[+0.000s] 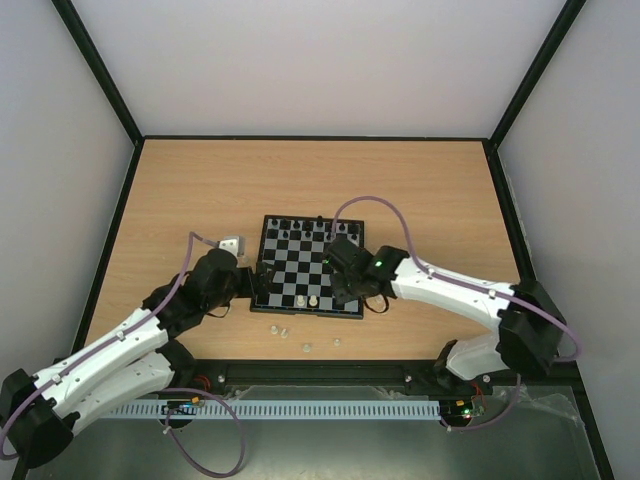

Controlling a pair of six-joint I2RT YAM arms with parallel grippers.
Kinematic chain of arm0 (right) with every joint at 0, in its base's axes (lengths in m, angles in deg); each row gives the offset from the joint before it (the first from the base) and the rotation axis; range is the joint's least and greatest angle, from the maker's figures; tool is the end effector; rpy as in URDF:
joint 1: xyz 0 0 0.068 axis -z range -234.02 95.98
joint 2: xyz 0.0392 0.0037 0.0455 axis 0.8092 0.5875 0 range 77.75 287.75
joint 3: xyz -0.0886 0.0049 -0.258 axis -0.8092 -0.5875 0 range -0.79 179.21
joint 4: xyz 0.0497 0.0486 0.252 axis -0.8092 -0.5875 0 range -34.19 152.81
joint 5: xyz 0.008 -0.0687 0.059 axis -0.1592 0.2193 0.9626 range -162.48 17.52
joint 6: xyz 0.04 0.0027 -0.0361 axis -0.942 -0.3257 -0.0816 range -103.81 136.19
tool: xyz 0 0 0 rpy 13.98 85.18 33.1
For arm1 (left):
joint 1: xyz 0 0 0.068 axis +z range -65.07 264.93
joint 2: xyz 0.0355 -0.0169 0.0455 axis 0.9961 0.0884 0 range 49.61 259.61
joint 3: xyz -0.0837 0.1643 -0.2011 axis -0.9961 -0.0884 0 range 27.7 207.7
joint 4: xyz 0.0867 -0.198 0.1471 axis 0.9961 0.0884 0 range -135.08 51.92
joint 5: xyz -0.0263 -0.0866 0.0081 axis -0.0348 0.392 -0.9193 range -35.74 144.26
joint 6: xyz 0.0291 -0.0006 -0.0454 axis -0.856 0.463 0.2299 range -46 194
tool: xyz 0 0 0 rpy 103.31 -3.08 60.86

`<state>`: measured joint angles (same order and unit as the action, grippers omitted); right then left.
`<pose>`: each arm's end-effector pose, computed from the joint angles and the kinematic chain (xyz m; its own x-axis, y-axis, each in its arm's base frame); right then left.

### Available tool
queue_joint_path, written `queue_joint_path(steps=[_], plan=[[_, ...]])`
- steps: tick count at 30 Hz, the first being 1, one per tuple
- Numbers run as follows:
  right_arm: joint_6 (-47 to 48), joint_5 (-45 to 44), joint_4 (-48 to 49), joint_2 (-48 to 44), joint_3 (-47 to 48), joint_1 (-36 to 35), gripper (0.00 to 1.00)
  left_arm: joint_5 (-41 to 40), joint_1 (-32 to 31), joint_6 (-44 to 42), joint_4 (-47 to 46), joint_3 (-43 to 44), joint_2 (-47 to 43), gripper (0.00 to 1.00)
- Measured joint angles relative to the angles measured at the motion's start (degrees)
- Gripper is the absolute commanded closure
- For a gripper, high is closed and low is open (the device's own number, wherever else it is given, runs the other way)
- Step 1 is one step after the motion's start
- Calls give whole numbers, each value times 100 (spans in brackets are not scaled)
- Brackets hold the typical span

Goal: Set up the chess pieces on the board
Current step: Place the chess piece on the chessboard.

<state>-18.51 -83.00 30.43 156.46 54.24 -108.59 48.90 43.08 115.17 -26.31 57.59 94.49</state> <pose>0.1663 0.2224 0.2385 -0.8179 -0.1840 -0.5452 -0.3362 0.9218 0.1932 0.1334 -0.1149 0.2336 -0.7108 -0.2432 -0.6600 0.1839 0.8415 -0.5081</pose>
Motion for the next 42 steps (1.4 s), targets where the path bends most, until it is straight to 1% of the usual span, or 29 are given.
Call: queue_joint_path(steps=[7, 16, 25, 30, 39, 42], plan=[[-55, -33, 13, 863, 291, -496, 97, -68, 0, 63, 26, 0, -122, 1], [-70, -50, 22, 1408, 660, -612, 97, -90, 0, 90, 90, -39, -170, 1], [-68, -44, 48, 1722, 809, -627, 96, -87, 0, 92, 105, -103, -173, 1], [-68, -44, 42, 1742, 824, -627, 94, -87, 0, 90, 105, -103, -173, 1], [-68, -46, 4, 1740, 826, -632, 93, -87, 0, 90, 103, -103, -166, 1], [-70, -46, 0, 1740, 826, -656, 89, -87, 0, 90, 103, -103, -160, 1]])
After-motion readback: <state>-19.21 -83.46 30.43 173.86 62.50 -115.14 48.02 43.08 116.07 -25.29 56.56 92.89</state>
